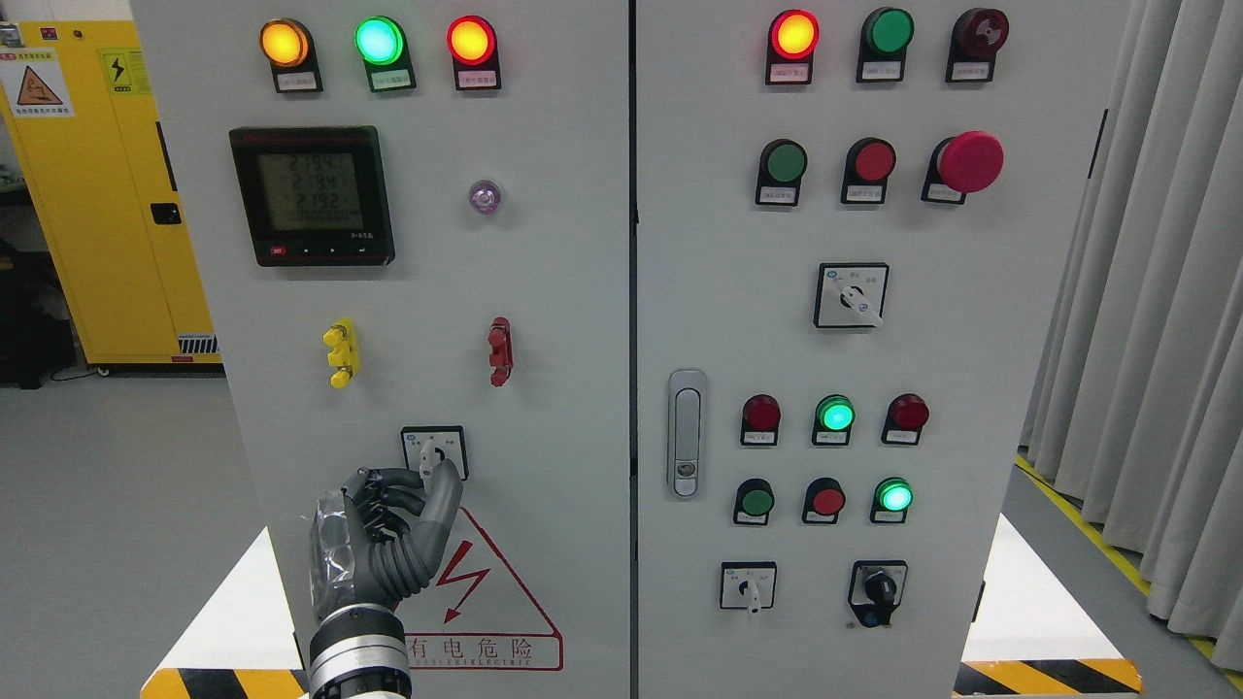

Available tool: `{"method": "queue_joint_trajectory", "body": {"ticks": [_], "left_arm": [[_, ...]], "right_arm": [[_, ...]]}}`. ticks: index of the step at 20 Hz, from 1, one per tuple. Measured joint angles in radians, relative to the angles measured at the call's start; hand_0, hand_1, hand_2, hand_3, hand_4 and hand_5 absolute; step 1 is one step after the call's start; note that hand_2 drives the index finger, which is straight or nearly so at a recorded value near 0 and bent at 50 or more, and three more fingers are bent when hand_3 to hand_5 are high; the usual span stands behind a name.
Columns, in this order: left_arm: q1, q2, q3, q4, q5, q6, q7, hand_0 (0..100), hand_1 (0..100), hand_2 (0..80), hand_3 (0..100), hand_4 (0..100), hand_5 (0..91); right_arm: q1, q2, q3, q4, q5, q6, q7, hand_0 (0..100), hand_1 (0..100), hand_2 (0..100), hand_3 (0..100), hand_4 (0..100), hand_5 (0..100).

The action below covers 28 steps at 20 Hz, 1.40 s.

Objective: Turn on light switch 1

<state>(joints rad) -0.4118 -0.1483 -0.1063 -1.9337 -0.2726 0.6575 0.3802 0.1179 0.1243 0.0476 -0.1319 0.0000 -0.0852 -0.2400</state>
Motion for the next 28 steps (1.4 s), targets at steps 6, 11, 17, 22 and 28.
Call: {"method": "queue_joint_trajectory", "body": {"ticks": [6,11,17,22,28], "left_arm": [[-0.005,0.000,0.000,0.006,-0.001,0.000,0.000,28,64,57.4,79,92,79.8],[-0.007,0.000,0.000,0.009,-0.002,0.002,0.000,30,63,58.0,80,92,80.0],[-0.012,-0.001,-0.004,0.013,-0.002,0.010,0.000,31,62,58.8,80,92,79.8],[-0.013,-0.001,-0.007,0.015,-0.002,0.011,0.000,32,61,59.4,81,93,79.9],[-0.014,-0.001,-0.009,0.017,-0.002,0.011,-0.001,31,59,59.7,81,93,79.9]], "right_arm": [[0.000,0.000,0.000,0.000,0.000,0.000,0.000,0,50,4,0,0,0],[0.000,0.000,0.000,0.000,0.000,0.000,0.000,0,50,4,0,0,0],[0.000,0.000,0.000,0.000,0.000,0.000,0.000,0,50,4,0,0,0],[0.000,0.000,0.000,0.000,0.000,0.000,0.000,0,50,4,0,0,0],[0.000,0.000,0.000,0.000,0.000,0.000,0.000,0,50,4,0,0,0]]}}
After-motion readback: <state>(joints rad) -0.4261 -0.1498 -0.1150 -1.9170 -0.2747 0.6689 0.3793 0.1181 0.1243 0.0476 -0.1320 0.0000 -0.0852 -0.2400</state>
